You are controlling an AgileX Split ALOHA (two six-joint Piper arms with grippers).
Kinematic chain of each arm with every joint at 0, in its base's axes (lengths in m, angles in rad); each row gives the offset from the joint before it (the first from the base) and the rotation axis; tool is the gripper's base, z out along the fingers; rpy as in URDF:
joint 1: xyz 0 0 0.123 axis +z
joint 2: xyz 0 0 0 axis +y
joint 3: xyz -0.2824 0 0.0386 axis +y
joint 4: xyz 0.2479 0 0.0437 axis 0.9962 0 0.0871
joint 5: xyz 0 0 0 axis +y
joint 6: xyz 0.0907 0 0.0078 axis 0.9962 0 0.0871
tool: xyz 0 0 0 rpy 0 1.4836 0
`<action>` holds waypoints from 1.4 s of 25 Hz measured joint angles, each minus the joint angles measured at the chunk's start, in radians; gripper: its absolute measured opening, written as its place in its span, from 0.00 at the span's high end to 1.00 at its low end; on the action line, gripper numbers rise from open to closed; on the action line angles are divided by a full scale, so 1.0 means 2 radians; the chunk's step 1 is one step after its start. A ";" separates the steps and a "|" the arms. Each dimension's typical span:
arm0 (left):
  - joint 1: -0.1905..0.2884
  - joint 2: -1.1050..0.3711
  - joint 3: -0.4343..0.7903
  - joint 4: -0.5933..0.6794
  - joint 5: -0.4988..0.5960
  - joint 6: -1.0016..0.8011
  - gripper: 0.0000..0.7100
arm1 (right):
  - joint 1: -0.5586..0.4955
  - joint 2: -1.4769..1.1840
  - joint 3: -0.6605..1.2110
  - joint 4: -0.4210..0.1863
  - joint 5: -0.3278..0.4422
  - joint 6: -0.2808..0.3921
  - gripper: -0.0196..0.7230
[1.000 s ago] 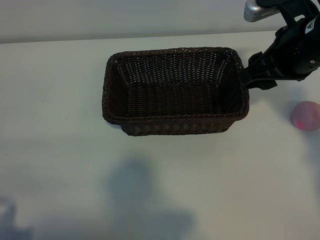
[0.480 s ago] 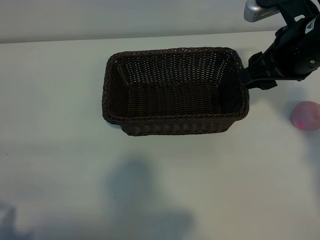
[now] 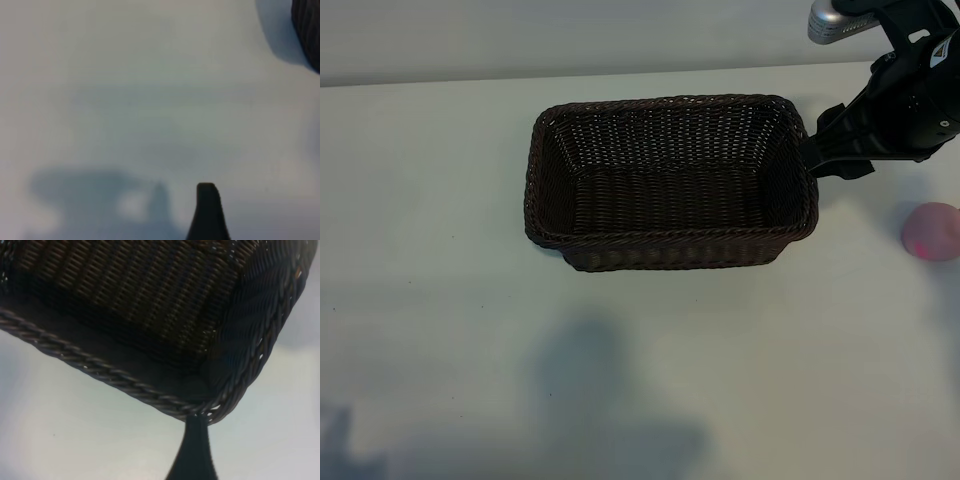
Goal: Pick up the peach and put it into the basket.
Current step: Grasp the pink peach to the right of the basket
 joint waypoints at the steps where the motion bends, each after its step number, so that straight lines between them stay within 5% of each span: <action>1: 0.000 0.000 0.000 0.000 -0.003 0.000 0.24 | 0.000 0.000 0.000 0.000 0.000 0.000 0.18; 13: -0.001 0.000 0.000 0.000 -0.050 -0.005 0.24 | 0.000 0.000 0.000 0.000 0.000 0.000 0.18; 35: -0.002 0.000 0.013 0.000 -0.013 -0.004 0.24 | 0.000 0.000 0.000 -0.001 0.002 0.000 0.18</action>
